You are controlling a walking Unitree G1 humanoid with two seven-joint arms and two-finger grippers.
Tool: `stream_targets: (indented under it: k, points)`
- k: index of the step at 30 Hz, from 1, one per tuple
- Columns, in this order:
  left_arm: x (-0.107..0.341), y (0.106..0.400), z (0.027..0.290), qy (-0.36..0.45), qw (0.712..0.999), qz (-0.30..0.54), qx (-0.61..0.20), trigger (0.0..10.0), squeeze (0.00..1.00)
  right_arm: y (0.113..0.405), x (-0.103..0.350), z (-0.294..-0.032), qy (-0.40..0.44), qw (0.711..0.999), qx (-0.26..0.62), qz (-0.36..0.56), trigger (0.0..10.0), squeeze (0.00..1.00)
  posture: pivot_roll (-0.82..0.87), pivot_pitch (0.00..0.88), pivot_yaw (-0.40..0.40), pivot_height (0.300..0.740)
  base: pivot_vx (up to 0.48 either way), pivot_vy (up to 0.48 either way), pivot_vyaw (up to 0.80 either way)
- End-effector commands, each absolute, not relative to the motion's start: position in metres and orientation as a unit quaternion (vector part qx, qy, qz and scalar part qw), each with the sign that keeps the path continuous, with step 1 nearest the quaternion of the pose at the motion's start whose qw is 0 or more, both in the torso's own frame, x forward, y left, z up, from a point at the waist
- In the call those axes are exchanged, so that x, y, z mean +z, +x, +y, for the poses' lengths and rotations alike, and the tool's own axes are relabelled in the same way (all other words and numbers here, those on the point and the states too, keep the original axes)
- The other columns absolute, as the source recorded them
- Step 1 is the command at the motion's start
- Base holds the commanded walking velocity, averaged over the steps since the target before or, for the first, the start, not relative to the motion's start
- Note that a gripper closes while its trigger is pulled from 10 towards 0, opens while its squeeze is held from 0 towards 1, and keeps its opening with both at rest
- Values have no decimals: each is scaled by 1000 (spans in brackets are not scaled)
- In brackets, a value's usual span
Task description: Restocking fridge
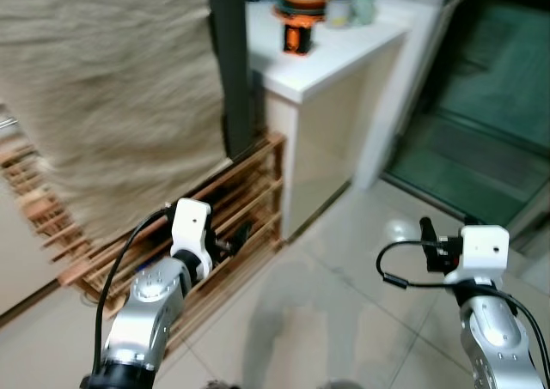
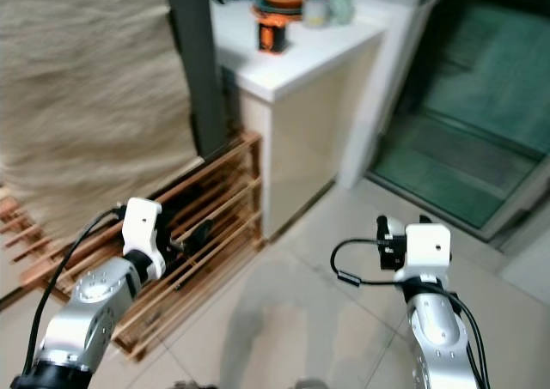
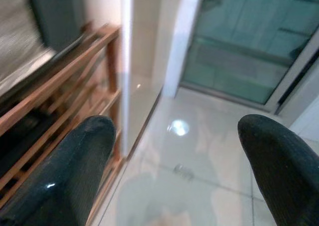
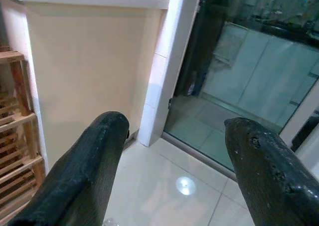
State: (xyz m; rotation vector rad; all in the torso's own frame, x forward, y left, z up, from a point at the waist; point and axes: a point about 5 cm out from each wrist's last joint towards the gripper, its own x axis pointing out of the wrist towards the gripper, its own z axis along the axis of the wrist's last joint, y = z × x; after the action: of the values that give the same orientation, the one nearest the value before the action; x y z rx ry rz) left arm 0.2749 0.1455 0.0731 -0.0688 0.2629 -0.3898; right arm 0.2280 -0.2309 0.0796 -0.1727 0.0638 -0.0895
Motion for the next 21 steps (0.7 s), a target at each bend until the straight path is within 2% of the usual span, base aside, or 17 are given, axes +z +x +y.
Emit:
stream_targets:
  k: [1,4,7,11,17,21]
  points:
    - [84,279,139,-39,972,109,-202,10000,0,234,84,-229,-79,996,-37,26,10000,0,-209,14,8,740,270,-394,-556]
    - [86,280,134,-40,971,105,-213,10000,0,233,84,-228,-78,996,-36,25,10000,0,-207,17,12,740,281,-385,-562]
    - [91,286,114,-19,963,94,-251,10000,0,230,78,-224,-72,996,-40,29,10000,0,-212,17,26,740,336,-339,-560]
    - [95,289,107,-20,960,89,-265,10000,0,230,78,-224,-69,996,-46,26,10000,0,-228,6,39,740,365,-309,-561]
    - [94,295,105,-23,960,92,-263,10000,0,230,79,-227,-72,996,-51,24,10000,0,-238,0,43,740,393,-271,-560]
    - [94,298,106,-35,965,91,-241,10000,0,233,82,-228,-72,996,-58,16,10000,0,-239,0,44,740,430,0,-272]
